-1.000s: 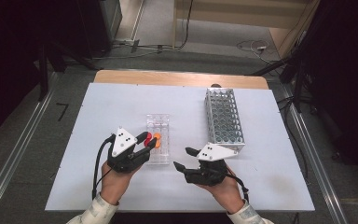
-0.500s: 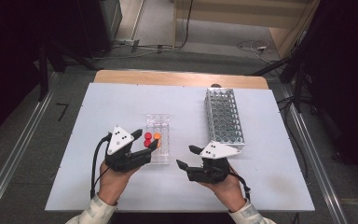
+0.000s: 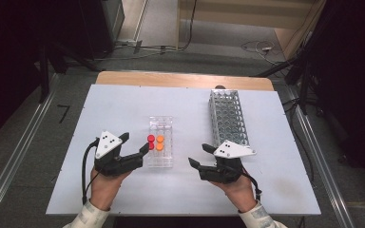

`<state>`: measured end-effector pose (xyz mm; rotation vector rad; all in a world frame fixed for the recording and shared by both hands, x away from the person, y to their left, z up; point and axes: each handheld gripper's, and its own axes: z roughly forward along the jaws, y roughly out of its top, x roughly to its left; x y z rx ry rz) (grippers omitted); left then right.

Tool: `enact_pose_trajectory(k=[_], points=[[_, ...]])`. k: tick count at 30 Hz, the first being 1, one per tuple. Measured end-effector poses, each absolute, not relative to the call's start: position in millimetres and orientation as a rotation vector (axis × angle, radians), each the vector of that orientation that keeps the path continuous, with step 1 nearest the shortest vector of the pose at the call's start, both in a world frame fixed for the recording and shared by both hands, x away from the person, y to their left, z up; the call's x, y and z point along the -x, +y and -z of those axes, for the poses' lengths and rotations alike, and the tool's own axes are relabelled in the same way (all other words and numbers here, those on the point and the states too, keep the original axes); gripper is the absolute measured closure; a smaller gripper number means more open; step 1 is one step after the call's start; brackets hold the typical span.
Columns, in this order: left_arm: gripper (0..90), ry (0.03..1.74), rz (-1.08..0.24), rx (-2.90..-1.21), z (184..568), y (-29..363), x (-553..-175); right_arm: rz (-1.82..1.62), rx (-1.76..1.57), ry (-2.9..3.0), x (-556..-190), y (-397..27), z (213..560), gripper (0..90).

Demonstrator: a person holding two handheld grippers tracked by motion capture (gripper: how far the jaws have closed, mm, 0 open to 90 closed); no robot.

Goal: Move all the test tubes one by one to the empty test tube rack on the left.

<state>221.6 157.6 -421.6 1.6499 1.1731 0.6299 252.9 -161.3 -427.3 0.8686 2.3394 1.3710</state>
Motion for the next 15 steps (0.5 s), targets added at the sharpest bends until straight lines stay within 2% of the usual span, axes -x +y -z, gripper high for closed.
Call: enact_pose_trajectory(k=[15], points=[[23.1,1.222,-0.661,-1.62,431,175,-215,-1.367,-0.893,2.317,-253,-171,426,30.8]])
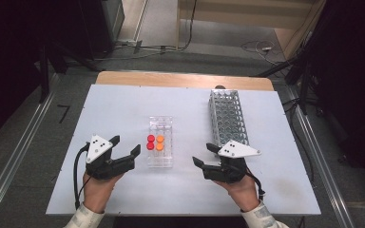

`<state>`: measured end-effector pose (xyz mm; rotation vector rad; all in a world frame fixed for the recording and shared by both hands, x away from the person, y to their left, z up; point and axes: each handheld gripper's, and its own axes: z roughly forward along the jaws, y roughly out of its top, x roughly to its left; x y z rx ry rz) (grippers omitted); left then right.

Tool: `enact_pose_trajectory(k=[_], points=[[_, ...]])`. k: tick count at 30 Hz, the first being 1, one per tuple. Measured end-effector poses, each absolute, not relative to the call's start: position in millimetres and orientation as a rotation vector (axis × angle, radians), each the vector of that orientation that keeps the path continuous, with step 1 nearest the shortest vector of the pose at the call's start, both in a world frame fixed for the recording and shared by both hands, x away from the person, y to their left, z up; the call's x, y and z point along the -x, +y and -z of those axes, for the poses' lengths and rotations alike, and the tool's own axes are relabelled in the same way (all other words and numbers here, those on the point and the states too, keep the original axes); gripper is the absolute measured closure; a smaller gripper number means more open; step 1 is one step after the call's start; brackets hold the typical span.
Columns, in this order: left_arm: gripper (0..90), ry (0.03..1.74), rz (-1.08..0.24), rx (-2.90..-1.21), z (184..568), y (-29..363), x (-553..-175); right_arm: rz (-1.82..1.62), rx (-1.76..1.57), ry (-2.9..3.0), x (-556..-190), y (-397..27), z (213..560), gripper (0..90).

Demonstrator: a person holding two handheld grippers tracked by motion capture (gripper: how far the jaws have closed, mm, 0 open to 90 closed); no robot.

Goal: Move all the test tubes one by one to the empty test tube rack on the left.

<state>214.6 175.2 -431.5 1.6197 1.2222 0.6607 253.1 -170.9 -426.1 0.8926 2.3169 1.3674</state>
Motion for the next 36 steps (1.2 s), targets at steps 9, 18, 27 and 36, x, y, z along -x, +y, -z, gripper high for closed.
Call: enact_pose_trajectory(k=[9,18,27,36], points=[[22.9,1.235,-0.672,-1.608,435,181,-211,-1.351,-0.914,2.297,-253,-182,428,30.5],[21.9,1.247,-0.681,-1.614,439,185,-209,-1.337,-0.936,2.265,-251,-198,428,29.6],[19.1,1.273,-0.681,-1.606,443,191,-207,-1.314,-0.978,2.223,-250,-222,428,29.0],[19.0,1.293,-0.686,-1.607,448,196,-206,-1.275,-1.043,2.179,-250,-250,431,29.0]])
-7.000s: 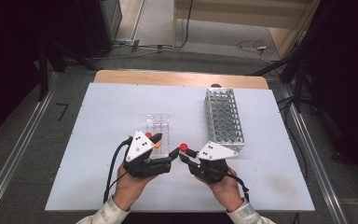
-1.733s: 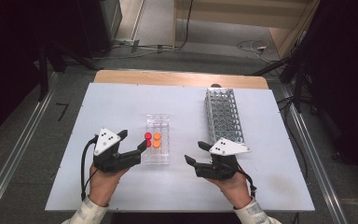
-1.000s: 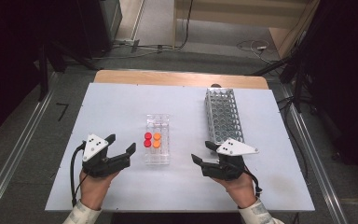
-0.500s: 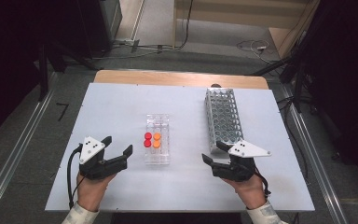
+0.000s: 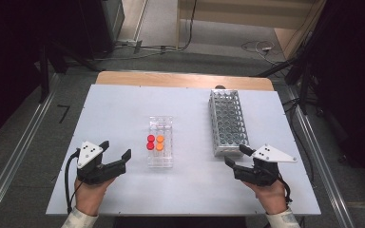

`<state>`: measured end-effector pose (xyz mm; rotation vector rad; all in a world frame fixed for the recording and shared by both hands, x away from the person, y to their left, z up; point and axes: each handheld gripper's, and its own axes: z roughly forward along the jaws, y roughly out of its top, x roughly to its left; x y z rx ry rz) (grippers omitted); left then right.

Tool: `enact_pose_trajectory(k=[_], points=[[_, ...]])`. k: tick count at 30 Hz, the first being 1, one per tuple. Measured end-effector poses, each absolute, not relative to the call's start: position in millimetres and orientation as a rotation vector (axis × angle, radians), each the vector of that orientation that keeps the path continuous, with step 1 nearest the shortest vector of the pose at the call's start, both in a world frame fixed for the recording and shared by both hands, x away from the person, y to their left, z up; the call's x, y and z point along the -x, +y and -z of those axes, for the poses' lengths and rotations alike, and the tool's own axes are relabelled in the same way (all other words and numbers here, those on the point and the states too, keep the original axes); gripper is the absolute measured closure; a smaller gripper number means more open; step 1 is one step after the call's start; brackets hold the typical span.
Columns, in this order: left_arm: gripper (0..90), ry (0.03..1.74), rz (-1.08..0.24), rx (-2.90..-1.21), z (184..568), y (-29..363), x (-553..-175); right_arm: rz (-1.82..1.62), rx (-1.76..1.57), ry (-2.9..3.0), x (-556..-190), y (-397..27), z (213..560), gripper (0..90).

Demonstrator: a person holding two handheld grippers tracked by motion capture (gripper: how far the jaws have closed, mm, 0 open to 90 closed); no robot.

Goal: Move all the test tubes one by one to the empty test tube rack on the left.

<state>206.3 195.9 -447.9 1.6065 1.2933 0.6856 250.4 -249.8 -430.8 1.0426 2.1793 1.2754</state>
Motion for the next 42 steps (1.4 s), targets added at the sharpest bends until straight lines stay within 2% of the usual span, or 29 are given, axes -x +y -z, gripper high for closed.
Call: enact_pose_trajectory(k=[17,31,42], points=[[18.3,1.336,-0.692,-1.586,454,209,-203,-1.211,-1.175,2.057,-249,-307,438,28.7],[12.7,1.404,-0.705,-1.574,460,219,-202,-1.131,-1.391,1.864,-253,-373,451,24.6],[12.5,1.479,-0.723,-1.555,473,235,-202,-1.056,-1.46,1.838,-257,-390,464,22.6]])
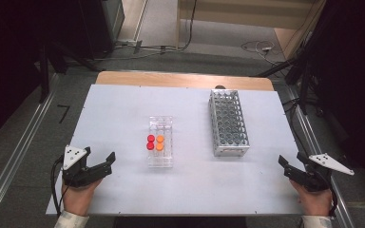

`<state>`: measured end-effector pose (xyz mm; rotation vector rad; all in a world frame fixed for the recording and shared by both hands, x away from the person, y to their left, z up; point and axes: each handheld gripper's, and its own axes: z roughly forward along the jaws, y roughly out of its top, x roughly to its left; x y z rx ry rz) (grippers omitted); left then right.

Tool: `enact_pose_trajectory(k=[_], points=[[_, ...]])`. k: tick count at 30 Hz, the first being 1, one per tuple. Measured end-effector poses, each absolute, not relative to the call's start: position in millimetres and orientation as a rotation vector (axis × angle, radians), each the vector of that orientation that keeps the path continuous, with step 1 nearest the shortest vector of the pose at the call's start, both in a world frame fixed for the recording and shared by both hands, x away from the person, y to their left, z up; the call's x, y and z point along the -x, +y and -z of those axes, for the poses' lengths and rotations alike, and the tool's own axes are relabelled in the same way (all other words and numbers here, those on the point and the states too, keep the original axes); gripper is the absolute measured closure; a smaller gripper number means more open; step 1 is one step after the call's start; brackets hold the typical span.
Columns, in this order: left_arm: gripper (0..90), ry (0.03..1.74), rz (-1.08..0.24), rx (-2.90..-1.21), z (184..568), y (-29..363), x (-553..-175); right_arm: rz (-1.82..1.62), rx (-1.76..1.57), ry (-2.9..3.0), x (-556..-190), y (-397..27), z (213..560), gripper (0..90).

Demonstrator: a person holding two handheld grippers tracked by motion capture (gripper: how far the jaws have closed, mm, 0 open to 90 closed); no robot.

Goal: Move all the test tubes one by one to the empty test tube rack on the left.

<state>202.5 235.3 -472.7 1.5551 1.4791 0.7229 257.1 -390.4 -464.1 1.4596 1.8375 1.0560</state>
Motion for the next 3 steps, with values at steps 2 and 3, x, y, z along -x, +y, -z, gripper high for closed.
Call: enact_pose_trajectory(k=[2,3], points=[[12.5,1.49,-0.718,-1.553,475.2,236.4,-203.5,-1.048,-1.464,1.844,-258.2,-389.8,466.0,22.2],[12.6,1.495,-0.711,-1.555,477.0,236.9,-204.5,-1.047,-1.465,1.844,-258.5,-389.5,466.6,21.8]])
